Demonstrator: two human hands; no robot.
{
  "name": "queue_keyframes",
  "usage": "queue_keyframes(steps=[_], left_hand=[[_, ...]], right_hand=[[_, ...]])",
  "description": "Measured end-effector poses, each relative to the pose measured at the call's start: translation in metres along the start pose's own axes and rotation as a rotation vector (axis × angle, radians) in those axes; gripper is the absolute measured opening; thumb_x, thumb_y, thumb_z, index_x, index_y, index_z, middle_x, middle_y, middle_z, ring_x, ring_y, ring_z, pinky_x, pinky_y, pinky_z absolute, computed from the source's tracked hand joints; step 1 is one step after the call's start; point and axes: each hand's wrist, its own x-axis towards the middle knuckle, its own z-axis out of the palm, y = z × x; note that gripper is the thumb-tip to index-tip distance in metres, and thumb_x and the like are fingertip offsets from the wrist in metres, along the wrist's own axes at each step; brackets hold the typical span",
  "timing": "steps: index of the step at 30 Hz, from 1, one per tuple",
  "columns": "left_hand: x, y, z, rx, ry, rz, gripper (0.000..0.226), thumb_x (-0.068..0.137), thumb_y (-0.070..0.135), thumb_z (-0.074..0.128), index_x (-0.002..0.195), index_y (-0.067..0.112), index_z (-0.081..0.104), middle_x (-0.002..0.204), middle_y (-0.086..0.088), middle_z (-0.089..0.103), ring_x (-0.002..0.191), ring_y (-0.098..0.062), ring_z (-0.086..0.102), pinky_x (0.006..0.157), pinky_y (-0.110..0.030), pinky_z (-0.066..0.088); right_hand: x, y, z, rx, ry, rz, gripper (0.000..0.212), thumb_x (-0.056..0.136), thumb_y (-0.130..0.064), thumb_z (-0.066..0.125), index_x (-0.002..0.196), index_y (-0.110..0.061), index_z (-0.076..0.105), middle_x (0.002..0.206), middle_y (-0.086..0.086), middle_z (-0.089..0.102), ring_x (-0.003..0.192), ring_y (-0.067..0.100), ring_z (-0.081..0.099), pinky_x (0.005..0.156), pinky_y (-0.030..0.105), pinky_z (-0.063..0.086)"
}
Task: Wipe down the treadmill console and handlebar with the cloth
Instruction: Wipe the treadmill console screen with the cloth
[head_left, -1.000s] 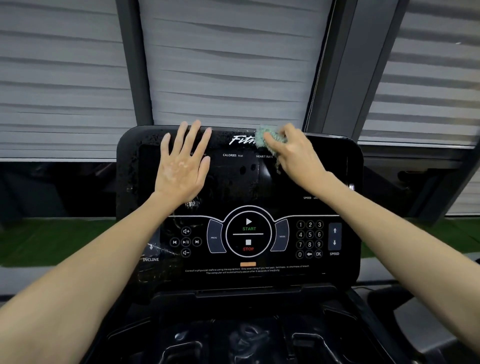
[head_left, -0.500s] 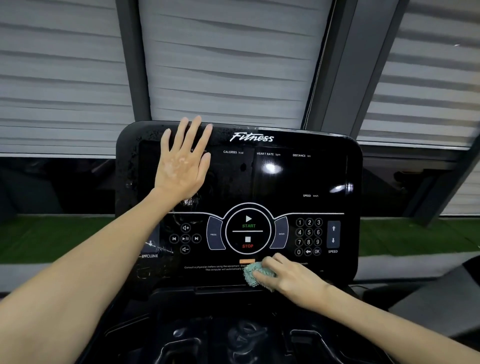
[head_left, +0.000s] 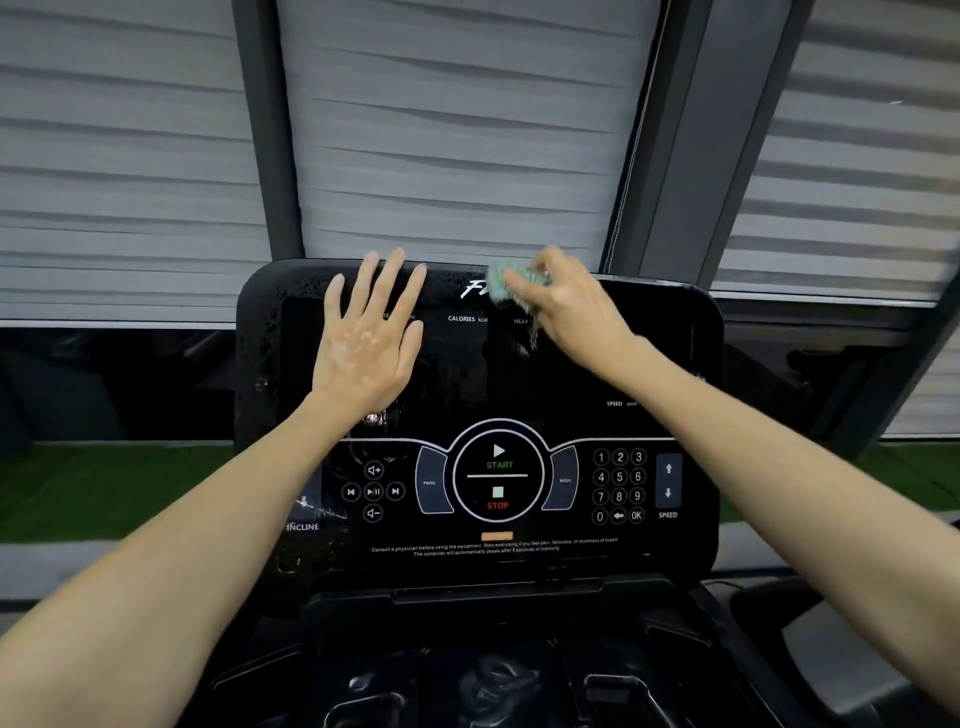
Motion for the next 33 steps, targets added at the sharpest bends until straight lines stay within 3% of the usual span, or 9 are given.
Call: queue_keyframes(steps=[4,7,10,15,20,22,25,29,33], left_hand=[[-0.001,-0.001,0.0,0.007,0.0,-0.002,0.057,0.103,0.035,0.029,0.156,0.018,0.02,0.163,-0.01,0.017,0.15,-0.031,0.015,0.116,-0.053,0.016],[0.0,0.0,0.0,0.003,-0.003,-0.002,0.057,0.103,0.035,0.029,0.156,0.018,0.02,0.163,-0.01,0.017,0.15,-0.031,0.015,0.116,-0.053,0.016],[-0.001,0.0,0.001,0.005,-0.002,-0.004,0.057,0.103,0.035,0.028,0.156,0.018,0.019,0.163,-0.01,0.016,0.15,-0.031,0.014,0.116,-0.053,0.015],[0.0,-0.001,0.001,0.006,0.01,0.002,0.056,0.103,0.035,0.028,0.156,0.017,0.02,0.163,-0.011,0.017,0.15,-0.031,0.015,0.116,-0.054,0.017],[-0.001,-0.001,0.001,0.007,0.007,0.004,0.056,0.104,0.034,0.029,0.156,0.017,0.021,0.163,-0.011,0.018,0.15,-0.032,0.016,0.116,-0.054,0.017],[-0.001,-0.001,0.001,0.004,0.01,0.004,0.056,0.104,0.034,0.029,0.156,0.017,0.02,0.163,-0.011,0.017,0.15,-0.031,0.015,0.116,-0.054,0.017],[0.0,-0.001,0.002,0.0,0.01,0.004,0.057,0.103,0.034,0.03,0.156,0.017,0.019,0.163,-0.01,0.016,0.15,-0.031,0.014,0.116,-0.054,0.016],[-0.001,-0.001,0.002,-0.001,0.014,0.002,0.057,0.103,0.035,0.03,0.156,0.018,0.019,0.163,-0.01,0.016,0.15,-0.031,0.015,0.116,-0.054,0.016],[0.0,-0.001,0.003,0.006,0.003,-0.006,0.058,0.103,0.035,0.03,0.157,0.018,0.017,0.164,-0.01,0.015,0.15,-0.031,0.014,0.117,-0.053,0.016]], right_hand=[[0.011,-0.001,0.001,0.002,0.019,0.08,0.047,0.071,0.02,0.057,0.112,-0.001,0.066,0.094,0.029,0.055,0.072,0.04,0.055,0.058,0.045,0.051],[-0.009,-0.012,0.005,-0.011,0.008,-0.031,0.044,0.073,0.014,0.049,0.112,0.0,0.064,0.093,0.028,0.055,0.069,0.037,0.053,0.056,0.04,0.048],[-0.062,-0.036,0.021,0.044,-0.107,-0.148,0.042,0.077,0.004,0.037,0.112,-0.004,0.061,0.097,0.021,0.053,0.074,0.03,0.048,0.057,0.041,0.047],[-0.172,-0.087,0.037,0.192,-0.309,-0.306,0.053,0.077,-0.001,0.063,0.127,-0.011,0.048,0.107,0.014,0.054,0.085,0.026,0.05,0.058,0.035,0.053],[-0.216,-0.108,0.038,0.189,-0.458,-0.375,0.042,0.083,-0.01,0.056,0.124,-0.016,0.054,0.107,0.005,0.047,0.082,0.018,0.051,0.048,0.024,0.051],[-0.213,-0.107,0.037,0.135,-0.447,-0.409,0.039,0.085,-0.012,0.047,0.123,-0.017,0.056,0.104,0.004,0.048,0.078,0.017,0.051,0.046,0.023,0.049],[-0.193,-0.101,0.033,0.113,-0.395,-0.407,0.042,0.081,-0.01,0.051,0.123,-0.016,0.054,0.101,0.007,0.053,0.079,0.02,0.051,0.046,0.025,0.049],[-0.127,-0.079,0.034,0.132,-0.229,-0.201,0.055,0.073,0.005,0.067,0.122,-0.015,0.051,0.105,0.014,0.052,0.083,0.026,0.048,0.049,0.035,0.052],[-0.047,-0.049,0.025,0.083,-0.119,-0.096,0.04,0.078,0.007,0.064,0.115,-0.007,0.062,0.099,0.023,0.054,0.076,0.033,0.051,0.052,0.042,0.051]])
